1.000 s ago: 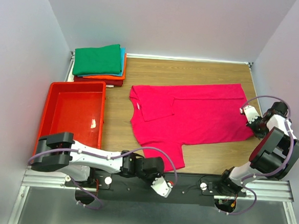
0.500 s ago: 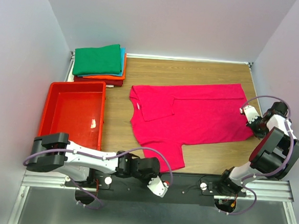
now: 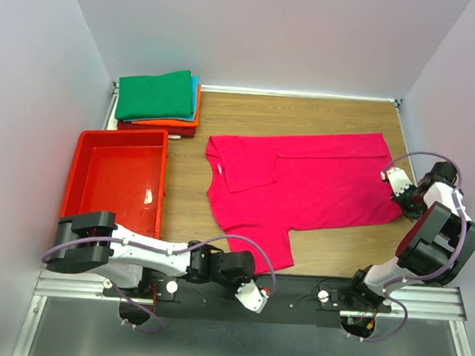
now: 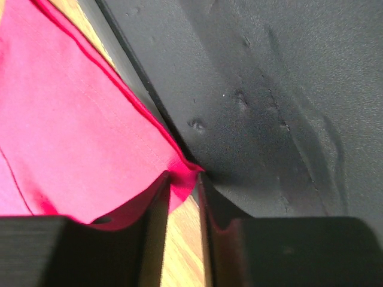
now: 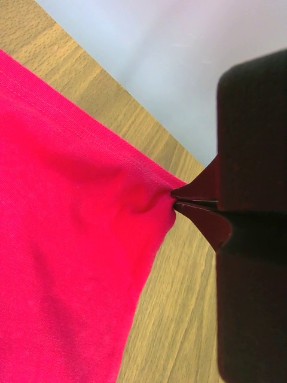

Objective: Fold and stack the t-shirts
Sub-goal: Fold the tshirt

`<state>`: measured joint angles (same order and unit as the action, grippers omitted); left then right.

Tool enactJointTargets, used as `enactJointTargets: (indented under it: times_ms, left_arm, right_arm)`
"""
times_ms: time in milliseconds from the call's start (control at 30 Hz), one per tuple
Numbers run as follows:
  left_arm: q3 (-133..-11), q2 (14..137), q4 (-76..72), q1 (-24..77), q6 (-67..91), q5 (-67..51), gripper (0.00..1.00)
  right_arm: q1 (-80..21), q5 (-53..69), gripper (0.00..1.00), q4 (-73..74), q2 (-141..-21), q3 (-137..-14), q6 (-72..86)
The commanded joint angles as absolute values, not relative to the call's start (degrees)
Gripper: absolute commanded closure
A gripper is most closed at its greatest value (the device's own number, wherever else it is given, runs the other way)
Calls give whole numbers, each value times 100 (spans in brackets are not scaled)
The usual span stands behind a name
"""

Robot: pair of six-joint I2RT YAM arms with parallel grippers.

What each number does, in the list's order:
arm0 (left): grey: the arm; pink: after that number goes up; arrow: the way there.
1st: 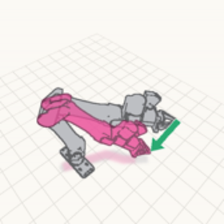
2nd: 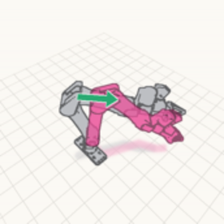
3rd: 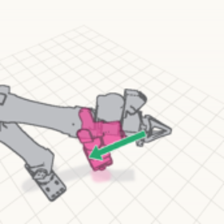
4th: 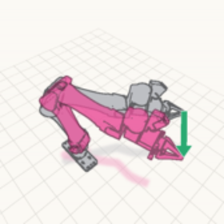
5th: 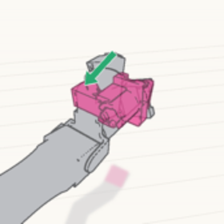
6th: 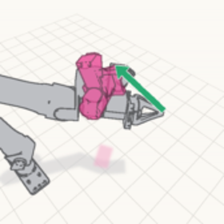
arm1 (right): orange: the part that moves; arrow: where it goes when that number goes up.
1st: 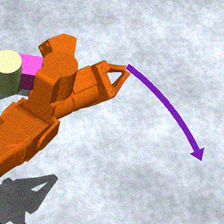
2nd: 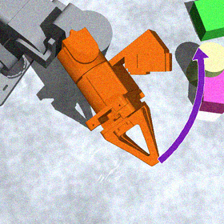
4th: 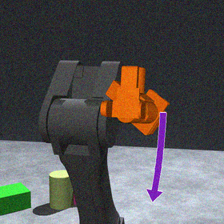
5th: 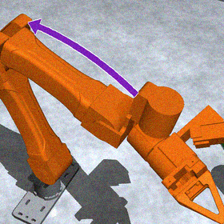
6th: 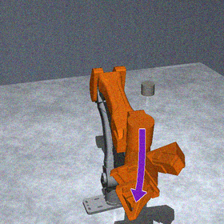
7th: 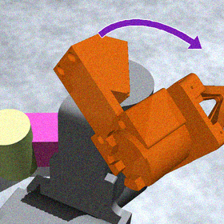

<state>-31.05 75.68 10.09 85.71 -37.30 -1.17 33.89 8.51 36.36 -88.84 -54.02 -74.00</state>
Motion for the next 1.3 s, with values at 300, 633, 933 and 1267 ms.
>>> enactJointTargets:
  times_ms: [300, 633, 933, 1267]
  left_arm:
    - [-3059, 7410, 984, 8561, -3806, 193, 100]
    - [-3085, 6865, 1186, 8429, -3762, 299, 100]
    - [-3129, 6461, 1318, 8157, -3736, 483, 100]
    - [-3278, 5898, 1310, 7559, -3928, 641, 100]
  right_arm:
    - [3480, 1020, 100, 3797, -8842, -5396, -7471]
    - [3524, 1037, 100, 3823, -8816, -5476, -7462]
    - [3524, 1125, 100, 3876, -8877, -5502, -7418]
    - [3524, 1397, 100, 4008, -8930, -5695, -7339]
